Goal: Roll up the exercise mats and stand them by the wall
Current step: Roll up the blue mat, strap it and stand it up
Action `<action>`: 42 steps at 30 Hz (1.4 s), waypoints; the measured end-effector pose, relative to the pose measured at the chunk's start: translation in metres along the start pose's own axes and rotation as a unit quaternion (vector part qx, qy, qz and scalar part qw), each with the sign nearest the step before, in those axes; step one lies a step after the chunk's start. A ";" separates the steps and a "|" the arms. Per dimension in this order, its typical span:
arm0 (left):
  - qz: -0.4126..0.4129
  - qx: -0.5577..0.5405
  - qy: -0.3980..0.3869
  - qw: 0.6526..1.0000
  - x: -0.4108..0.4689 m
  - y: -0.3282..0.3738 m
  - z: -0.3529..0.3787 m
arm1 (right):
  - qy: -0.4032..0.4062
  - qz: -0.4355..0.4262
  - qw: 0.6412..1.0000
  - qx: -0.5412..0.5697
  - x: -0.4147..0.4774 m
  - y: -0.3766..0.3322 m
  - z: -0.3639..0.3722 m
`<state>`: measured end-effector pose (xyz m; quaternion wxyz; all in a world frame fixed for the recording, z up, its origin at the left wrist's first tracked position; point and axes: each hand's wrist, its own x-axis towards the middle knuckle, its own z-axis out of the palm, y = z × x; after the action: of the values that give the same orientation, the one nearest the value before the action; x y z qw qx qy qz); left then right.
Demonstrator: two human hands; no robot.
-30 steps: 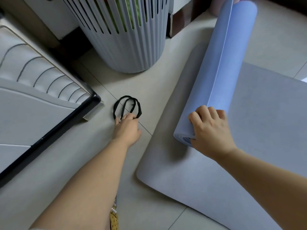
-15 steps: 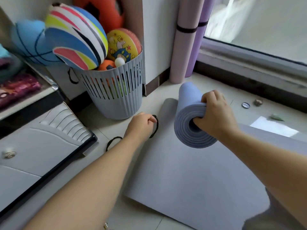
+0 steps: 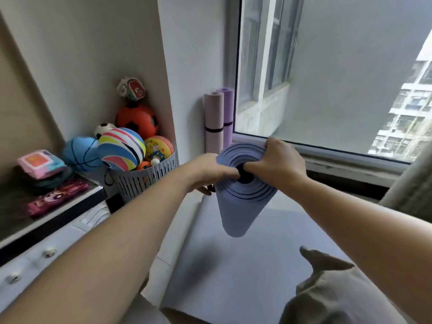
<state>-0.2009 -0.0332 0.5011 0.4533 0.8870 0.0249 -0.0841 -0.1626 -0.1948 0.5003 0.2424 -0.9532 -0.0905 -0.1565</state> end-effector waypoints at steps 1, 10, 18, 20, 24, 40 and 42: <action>-0.001 -0.007 0.007 1.000 -0.008 0.008 -0.002 | -0.021 0.004 1.000 -0.001 -0.005 -0.001 -0.008; 0.060 0.172 0.028 0.983 -0.072 0.025 0.023 | -0.255 0.019 0.965 -0.053 -0.079 -0.020 -0.049; 0.103 0.167 -0.044 0.980 -0.114 0.005 0.036 | -0.403 0.047 0.914 -0.015 -0.131 -0.023 -0.055; 0.111 0.172 -0.051 0.977 -0.119 0.007 0.038 | -0.425 0.049 0.903 -0.023 -0.134 -0.025 -0.061; 0.112 0.187 -0.069 0.973 -0.123 0.007 0.047 | -0.485 0.053 0.871 -0.061 -0.138 -0.026 -0.066; 0.126 -0.157 0.013 0.979 -0.109 0.001 0.017 | -0.284 -0.052 0.930 0.227 -0.081 -0.015 -0.045; 0.145 -0.212 0.013 0.966 -0.109 0.001 0.016 | -0.257 -0.082 0.926 0.264 -0.080 -0.017 -0.039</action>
<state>-0.3101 -0.0428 0.5114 0.6381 0.7656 -0.0809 0.0016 -0.2514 -0.2070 0.5128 0.4402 -0.8513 -0.2657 0.1041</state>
